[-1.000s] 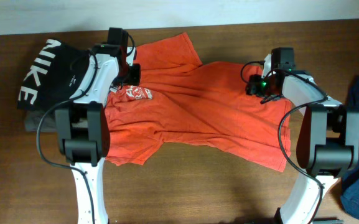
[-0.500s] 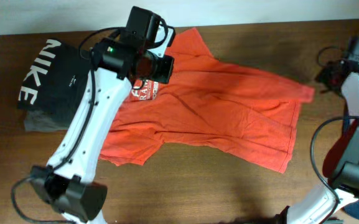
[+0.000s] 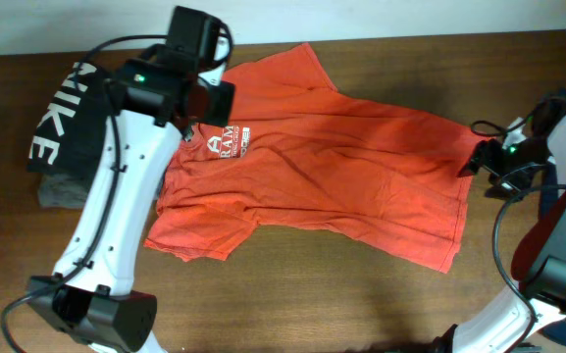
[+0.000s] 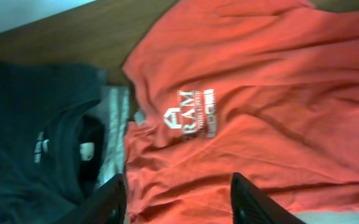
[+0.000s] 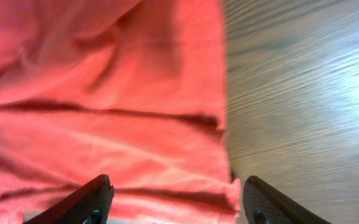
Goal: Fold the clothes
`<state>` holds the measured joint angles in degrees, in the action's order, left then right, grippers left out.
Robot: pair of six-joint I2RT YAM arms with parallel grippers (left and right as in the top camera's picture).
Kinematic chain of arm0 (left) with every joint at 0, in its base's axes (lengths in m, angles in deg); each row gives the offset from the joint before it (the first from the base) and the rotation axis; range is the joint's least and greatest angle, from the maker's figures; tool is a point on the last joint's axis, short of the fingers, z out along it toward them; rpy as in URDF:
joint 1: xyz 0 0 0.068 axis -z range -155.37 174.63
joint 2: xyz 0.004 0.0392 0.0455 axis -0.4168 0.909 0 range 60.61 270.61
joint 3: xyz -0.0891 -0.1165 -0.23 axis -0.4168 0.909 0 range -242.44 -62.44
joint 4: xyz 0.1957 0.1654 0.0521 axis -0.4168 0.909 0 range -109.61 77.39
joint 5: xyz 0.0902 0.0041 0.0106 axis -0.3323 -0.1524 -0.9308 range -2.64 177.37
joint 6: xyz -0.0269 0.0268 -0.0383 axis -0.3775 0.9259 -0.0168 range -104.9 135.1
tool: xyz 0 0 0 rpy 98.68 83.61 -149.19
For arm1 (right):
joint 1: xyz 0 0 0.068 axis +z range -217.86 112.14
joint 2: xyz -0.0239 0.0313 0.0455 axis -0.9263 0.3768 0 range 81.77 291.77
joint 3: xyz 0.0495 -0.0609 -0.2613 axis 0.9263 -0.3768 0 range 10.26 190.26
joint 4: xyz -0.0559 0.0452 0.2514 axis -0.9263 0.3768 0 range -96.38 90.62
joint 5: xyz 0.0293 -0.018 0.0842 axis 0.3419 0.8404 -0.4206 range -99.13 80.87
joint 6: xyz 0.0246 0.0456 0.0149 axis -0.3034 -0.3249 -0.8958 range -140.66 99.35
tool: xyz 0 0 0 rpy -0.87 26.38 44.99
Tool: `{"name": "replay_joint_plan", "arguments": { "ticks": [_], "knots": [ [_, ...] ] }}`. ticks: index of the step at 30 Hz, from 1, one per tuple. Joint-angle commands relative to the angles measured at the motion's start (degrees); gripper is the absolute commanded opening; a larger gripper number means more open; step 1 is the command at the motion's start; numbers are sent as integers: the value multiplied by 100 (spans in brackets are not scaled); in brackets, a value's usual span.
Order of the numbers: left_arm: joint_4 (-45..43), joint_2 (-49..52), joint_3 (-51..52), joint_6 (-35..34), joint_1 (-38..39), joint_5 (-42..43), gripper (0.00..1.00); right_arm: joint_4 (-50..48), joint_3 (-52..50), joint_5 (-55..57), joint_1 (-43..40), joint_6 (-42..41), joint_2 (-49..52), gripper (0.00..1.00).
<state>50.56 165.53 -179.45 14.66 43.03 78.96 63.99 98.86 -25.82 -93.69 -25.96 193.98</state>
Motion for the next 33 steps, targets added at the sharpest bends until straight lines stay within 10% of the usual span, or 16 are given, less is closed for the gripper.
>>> {"name": "replay_joint_plan", "arguments": {
  "ticks": [1, 7, 13, 33],
  "knots": [
    [109, 15, -37, 68, -221, 26, 56, 181, 11, -382, 527, 461, -170, 72],
    [295, 33, -24, 72, -531, 463, 57, -188, 11, 378, 1215, -232, -170, 73],
    [369, 317, -13, 317, -686, 1357, 56, -1526, 7, 750, 1305, -881, 76, 4],
    [542, 1202, -13, 376, -348, 1510, 50, -3871, 9, 704, 1311, -2044, 2284, 4]
  ]
}}
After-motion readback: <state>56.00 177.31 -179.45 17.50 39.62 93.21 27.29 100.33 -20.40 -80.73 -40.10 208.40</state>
